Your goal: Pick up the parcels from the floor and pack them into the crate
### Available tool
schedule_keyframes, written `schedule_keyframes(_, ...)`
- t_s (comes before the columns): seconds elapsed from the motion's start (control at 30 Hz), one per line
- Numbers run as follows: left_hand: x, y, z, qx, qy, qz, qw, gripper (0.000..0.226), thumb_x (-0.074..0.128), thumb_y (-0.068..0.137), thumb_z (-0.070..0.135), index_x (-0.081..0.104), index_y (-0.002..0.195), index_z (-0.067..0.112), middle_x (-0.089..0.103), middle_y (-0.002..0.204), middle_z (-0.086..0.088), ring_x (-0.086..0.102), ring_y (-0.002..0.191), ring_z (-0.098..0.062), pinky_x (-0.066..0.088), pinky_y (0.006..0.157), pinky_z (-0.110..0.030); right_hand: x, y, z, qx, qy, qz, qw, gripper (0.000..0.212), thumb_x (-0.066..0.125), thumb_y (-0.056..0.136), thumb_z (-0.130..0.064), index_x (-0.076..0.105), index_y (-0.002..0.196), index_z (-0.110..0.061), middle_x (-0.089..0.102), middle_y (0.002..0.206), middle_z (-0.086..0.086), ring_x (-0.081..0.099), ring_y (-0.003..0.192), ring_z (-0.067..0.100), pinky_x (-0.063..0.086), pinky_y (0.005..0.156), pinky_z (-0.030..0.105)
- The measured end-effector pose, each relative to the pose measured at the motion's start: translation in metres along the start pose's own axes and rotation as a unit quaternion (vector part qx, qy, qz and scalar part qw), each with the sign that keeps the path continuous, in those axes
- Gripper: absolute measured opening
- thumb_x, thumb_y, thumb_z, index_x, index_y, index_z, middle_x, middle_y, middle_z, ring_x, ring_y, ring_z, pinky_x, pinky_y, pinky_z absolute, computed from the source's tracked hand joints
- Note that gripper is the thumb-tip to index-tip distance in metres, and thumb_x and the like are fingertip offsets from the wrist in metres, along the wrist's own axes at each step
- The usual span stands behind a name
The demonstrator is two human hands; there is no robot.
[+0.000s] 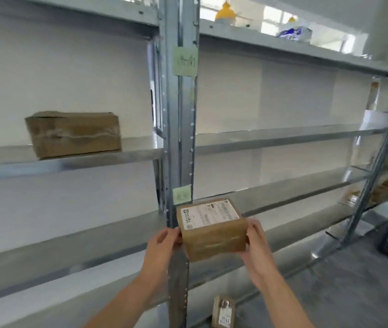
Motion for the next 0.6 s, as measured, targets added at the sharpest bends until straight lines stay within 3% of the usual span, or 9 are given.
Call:
schedule_keyframes(0.1, -0.069, -0.017, 0.021, 0.022, 0.012, 0.049, 0.998, 0.038, 0.062, 0.088, 0.043, 0.067, 0.099, 0.007, 0.073, 0.097, -0.008, 0.067, 0.100, -0.026, 0.049, 0.099, -0.045, 0.069, -0.015, 0.018, 0.016, 0.028, -0.050, 0.998, 0.023, 0.047, 0.100, -0.033, 0.054, 0.115, -0.017, 0.071, 0.112, 0.006, 0.064, 0.110, 0.022, 0.048, 0.101, 0.043)
schedule_keyframes(0.2, -0.154, -0.044, 0.043, 0.061, -0.005, 0.120, 0.991, 0.027, 0.059, 0.093, 0.033, 0.061, 0.098, 0.006, 0.073, 0.098, -0.007, 0.068, 0.100, -0.024, 0.048, 0.101, -0.047, 0.159, -0.030, 0.031, 0.037, 0.011, -0.137, 0.990, 0.034, 0.046, 0.099, -0.042, 0.055, 0.124, -0.020, 0.073, 0.109, 0.002, 0.068, 0.104, 0.018, 0.053, 0.089, 0.036)
schedule_keyframes(0.27, -0.214, -0.069, 0.059, 0.097, -0.027, 0.164, 0.981, 0.022, 0.058, 0.094, 0.027, 0.059, 0.106, 0.008, 0.072, 0.103, -0.007, 0.068, 0.101, -0.021, 0.049, 0.101, -0.046, 0.227, -0.046, 0.036, 0.046, -0.001, -0.201, 0.978, 0.040, 0.045, 0.097, -0.047, 0.053, 0.126, -0.020, 0.071, 0.113, 0.005, 0.068, 0.106, 0.019, 0.052, 0.093, 0.039)
schedule_keyframes(0.37, -0.302, -0.114, 0.076, 0.118, -0.037, 0.220, 0.968, 0.044, 0.063, 0.087, 0.037, 0.048, 0.127, 0.024, 0.072, 0.100, -0.002, 0.068, 0.102, -0.018, 0.047, 0.101, -0.045, 0.326, -0.082, 0.043, 0.041, -0.028, -0.278, 0.959, 0.045, 0.047, 0.096, -0.048, 0.051, 0.129, -0.018, 0.069, 0.116, 0.007, 0.066, 0.110, 0.018, 0.049, 0.100, 0.037)
schedule_keyframes(0.43, -0.362, -0.149, 0.085, 0.131, -0.040, 0.251, 0.958, 0.052, 0.061, 0.080, 0.038, 0.047, 0.129, 0.029, 0.072, 0.097, 0.000, 0.068, 0.103, -0.020, 0.047, 0.101, -0.046, 0.390, -0.116, 0.056, 0.037, -0.050, -0.331, 0.941, 0.043, 0.046, 0.096, -0.050, 0.051, 0.128, -0.021, 0.068, 0.117, 0.004, 0.064, 0.112, 0.017, 0.049, 0.099, 0.034)
schedule_keyframes(0.6, -0.499, -0.257, 0.105, 0.165, 0.007, 0.326, 0.931, 0.028, 0.064, 0.091, 0.025, 0.057, 0.118, 0.021, 0.071, 0.098, -0.005, 0.068, 0.101, -0.022, 0.051, 0.097, -0.044, 0.534, -0.218, 0.109, 0.088, -0.033, -0.444, 0.891, 0.053, 0.043, 0.096, -0.053, 0.052, 0.131, -0.015, 0.069, 0.121, 0.006, 0.065, 0.114, 0.020, 0.049, 0.100, 0.040)
Point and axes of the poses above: each hand's wrist, its own y-axis towards the middle knuckle, its own x-axis out of the palm, z = x × y, the point moved 9 cm from there along y, towards the middle knuckle
